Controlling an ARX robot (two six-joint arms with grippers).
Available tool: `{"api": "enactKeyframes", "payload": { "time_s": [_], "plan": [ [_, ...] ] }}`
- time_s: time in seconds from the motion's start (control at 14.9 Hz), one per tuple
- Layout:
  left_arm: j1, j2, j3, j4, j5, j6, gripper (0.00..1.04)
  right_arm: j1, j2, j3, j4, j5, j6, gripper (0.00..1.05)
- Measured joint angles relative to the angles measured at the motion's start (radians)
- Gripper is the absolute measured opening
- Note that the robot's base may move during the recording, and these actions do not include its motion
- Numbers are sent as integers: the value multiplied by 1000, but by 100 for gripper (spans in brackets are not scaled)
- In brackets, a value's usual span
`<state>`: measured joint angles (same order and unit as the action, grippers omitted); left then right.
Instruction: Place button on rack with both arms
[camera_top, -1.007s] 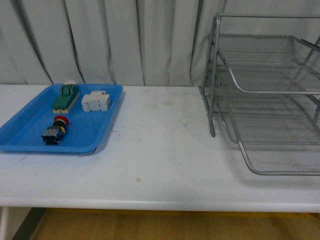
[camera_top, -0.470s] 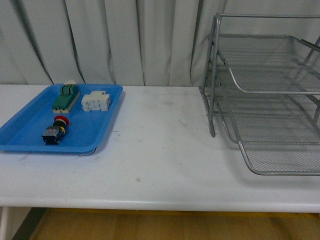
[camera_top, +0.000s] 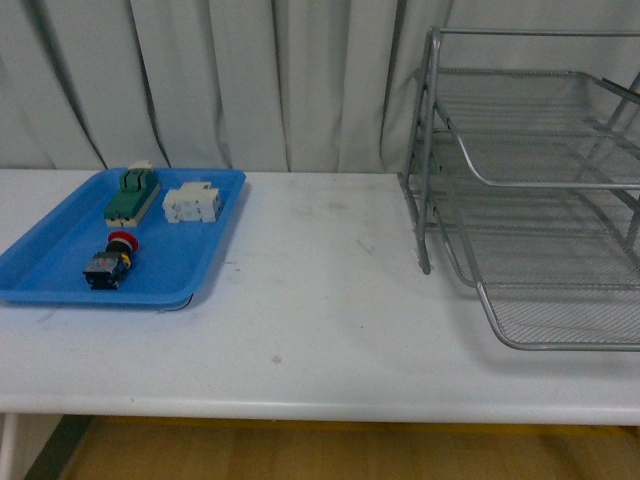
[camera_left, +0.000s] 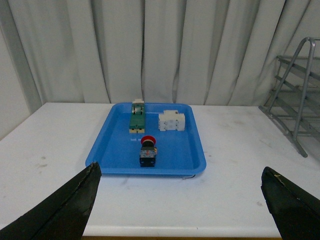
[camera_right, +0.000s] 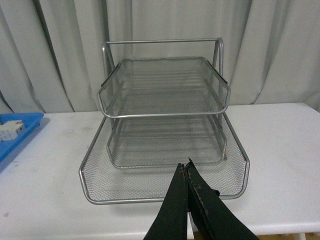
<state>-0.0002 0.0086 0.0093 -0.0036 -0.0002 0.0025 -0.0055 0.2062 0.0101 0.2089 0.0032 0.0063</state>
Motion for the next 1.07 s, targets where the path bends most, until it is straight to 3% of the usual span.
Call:
{"api": "enactKeyframes", "payload": {
  "time_s": [0.2, 0.27, 0.6, 0.87, 0.94, 1.07],
  "plan": [
    [0, 0, 0, 0, 0, 0, 98, 0, -41, 0, -45, 0, 0, 2],
    [0, 0, 0, 0, 0, 0, 98, 0, -141, 1, -198, -3, 0, 2],
    [0, 0, 0, 0, 0, 0, 98, 0, -202, 1, -214, -3, -3, 5],
    [0, 0, 0, -1, 0, 0, 98, 0, -202, 1, -213, -3, -3, 56],
    [-20, 64, 47, -129, -85, 4, 98, 0, -202, 1, -213, -3, -3, 69],
    [85, 502, 163, 42, -22, 52, 98, 0, -203, 1, -213, -3, -3, 96]
  ]
}}
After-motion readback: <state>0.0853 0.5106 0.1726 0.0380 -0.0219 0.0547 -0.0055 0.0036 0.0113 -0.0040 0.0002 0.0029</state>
